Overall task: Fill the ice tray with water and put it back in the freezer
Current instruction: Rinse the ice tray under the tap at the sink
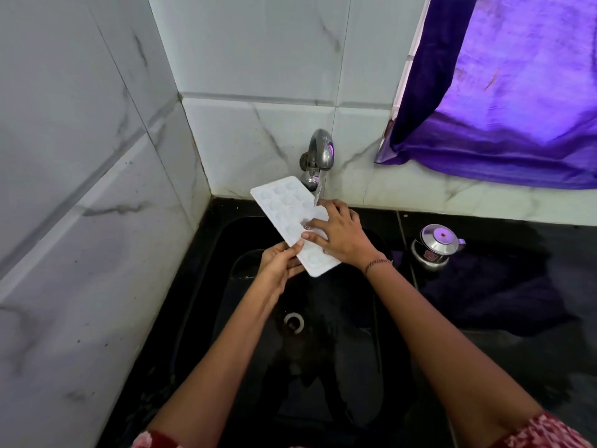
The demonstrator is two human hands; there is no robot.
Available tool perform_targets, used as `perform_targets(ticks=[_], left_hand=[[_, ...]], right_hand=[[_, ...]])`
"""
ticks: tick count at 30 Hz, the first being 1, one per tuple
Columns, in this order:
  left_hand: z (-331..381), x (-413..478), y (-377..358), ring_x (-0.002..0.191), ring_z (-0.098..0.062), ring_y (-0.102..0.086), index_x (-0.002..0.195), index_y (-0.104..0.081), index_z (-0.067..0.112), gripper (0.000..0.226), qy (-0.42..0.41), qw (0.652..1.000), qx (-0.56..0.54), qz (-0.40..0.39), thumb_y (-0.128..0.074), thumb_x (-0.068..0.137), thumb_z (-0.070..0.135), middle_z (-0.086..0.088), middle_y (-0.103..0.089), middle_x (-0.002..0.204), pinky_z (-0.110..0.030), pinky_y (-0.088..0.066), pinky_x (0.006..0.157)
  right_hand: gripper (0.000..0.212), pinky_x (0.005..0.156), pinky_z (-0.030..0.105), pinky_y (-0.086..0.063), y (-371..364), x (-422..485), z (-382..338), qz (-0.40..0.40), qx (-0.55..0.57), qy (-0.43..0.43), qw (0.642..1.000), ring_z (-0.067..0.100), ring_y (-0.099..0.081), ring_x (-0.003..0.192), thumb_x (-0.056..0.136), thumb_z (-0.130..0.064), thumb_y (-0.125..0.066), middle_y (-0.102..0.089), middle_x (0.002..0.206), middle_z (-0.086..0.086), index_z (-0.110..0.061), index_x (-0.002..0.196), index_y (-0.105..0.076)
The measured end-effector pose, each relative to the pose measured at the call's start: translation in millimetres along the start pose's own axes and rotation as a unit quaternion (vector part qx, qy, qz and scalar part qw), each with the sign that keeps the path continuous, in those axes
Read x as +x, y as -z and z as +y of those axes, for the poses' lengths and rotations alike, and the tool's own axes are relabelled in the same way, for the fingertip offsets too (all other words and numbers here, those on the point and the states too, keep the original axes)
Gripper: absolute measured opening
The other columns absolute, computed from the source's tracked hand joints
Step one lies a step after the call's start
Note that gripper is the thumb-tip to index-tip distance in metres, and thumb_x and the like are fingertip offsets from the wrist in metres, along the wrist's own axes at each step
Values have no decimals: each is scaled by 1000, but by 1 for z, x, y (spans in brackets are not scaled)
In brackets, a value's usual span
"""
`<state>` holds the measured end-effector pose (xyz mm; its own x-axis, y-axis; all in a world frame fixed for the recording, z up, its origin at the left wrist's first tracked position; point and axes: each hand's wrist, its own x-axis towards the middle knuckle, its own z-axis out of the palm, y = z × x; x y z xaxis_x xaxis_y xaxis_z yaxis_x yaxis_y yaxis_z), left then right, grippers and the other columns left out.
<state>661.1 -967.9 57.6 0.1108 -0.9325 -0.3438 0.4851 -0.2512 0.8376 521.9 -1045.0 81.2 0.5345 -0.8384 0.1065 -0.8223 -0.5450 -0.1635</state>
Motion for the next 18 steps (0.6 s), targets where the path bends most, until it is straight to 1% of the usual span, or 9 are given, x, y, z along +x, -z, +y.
perform_targets(ticks=[2,3,7,11,15,18], left_hand=[[3,-1,-2,66,-10,-71,99,-63,9,11,-4,1000,4,0,-57,90,9,3,-74,71,-25,-58,59],[4,-2,-4,65,-10,-70,99,-63,9,11,-5,1000,5,0,-56,90,9,3,-74,70,-24,-58,60],[9,0,-12,65,-10,-70,97,-64,9,10,-14,1000,10,-5,-57,91,11,3,-73,69,-25,-58,61],[9,1,-18,67,-11,-71,102,-63,8,13,-13,1000,16,-15,-57,91,11,3,-74,71,-26,-58,62],[12,3,-20,68,-11,-71,100,-63,9,12,-21,1000,13,-17,-57,91,11,3,-74,72,-25,-57,60],[9,2,-21,69,-12,-71,105,-62,7,15,-15,1000,15,-21,-57,91,11,2,-74,74,-26,-57,59]], right_hand=[[54,110,51,-20,4,1,2,-3,-13,3,1000,27,-18,138,87,-66,-34,-30,147,4,-32,121,-59],[51,110,50,-20,5,1,2,5,-18,2,1000,27,-18,138,88,-63,-37,-30,148,4,-30,121,-59],[48,109,49,-20,12,0,1,10,-7,14,1000,28,-18,138,91,-59,-38,-30,148,5,-32,126,-57],[50,107,46,-23,21,0,7,27,-49,3,998,27,-24,135,89,-62,-38,-35,144,2,-29,117,-63],[48,106,48,-26,23,-1,10,23,-39,19,999,27,-23,135,90,-60,-38,-34,146,2,-33,124,-59],[52,105,47,-27,27,-4,13,39,-43,13,998,26,-26,134,88,-63,-35,-38,142,2,-29,114,-65]])
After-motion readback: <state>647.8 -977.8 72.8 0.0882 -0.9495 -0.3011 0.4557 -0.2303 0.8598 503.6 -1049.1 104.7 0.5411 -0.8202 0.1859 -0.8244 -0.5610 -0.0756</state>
